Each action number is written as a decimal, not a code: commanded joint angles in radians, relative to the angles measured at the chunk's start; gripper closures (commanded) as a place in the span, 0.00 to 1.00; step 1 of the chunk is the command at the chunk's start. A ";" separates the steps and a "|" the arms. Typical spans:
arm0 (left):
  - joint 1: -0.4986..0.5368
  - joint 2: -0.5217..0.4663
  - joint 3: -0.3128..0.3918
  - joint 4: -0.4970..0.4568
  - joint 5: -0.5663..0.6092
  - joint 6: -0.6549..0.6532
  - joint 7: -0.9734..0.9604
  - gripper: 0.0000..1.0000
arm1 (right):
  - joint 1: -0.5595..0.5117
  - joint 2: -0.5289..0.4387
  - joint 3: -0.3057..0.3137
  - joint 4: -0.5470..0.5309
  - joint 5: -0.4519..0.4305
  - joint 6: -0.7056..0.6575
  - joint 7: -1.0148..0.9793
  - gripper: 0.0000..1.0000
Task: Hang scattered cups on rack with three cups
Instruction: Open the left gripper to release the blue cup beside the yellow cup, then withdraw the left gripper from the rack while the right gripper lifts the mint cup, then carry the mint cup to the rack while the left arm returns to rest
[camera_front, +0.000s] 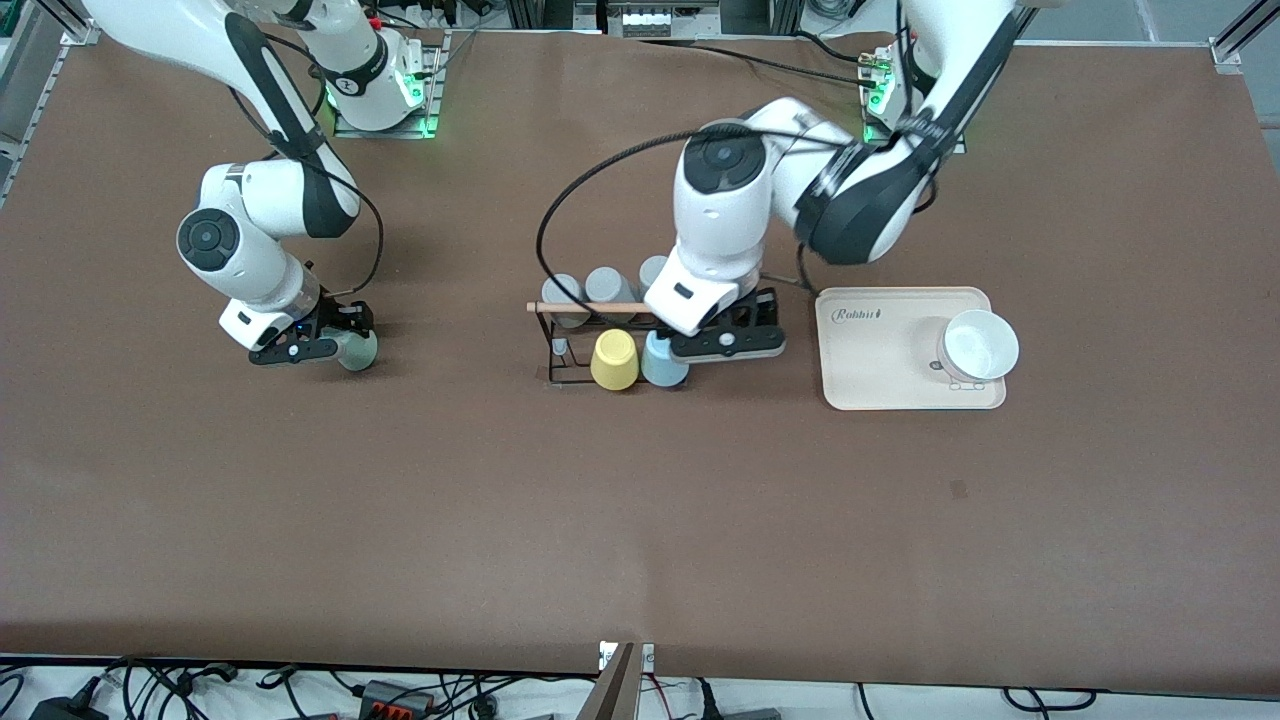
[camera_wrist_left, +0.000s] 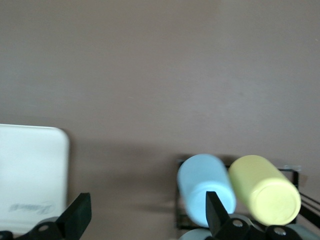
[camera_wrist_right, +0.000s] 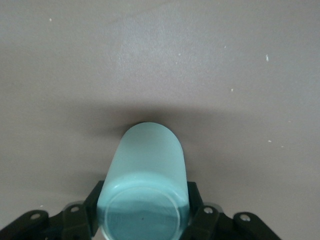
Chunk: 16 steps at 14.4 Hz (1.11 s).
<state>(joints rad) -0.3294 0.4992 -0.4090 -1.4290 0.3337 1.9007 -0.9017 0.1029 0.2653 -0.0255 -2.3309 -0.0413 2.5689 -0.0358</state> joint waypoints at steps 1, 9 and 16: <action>0.052 -0.037 -0.008 0.030 0.011 -0.121 0.105 0.00 | 0.015 -0.092 -0.001 0.010 0.015 -0.079 0.010 0.80; 0.305 -0.080 -0.011 0.151 -0.056 -0.342 0.575 0.00 | 0.130 -0.127 0.001 0.456 0.015 -0.590 0.288 0.79; 0.400 -0.237 0.163 0.076 -0.278 -0.391 0.838 0.00 | 0.222 -0.026 -0.001 0.741 0.129 -0.693 0.536 0.79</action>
<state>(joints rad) 0.0719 0.3569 -0.3233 -1.2533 0.1208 1.5078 -0.1616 0.3019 0.1863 -0.0191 -1.6788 0.0507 1.9068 0.4387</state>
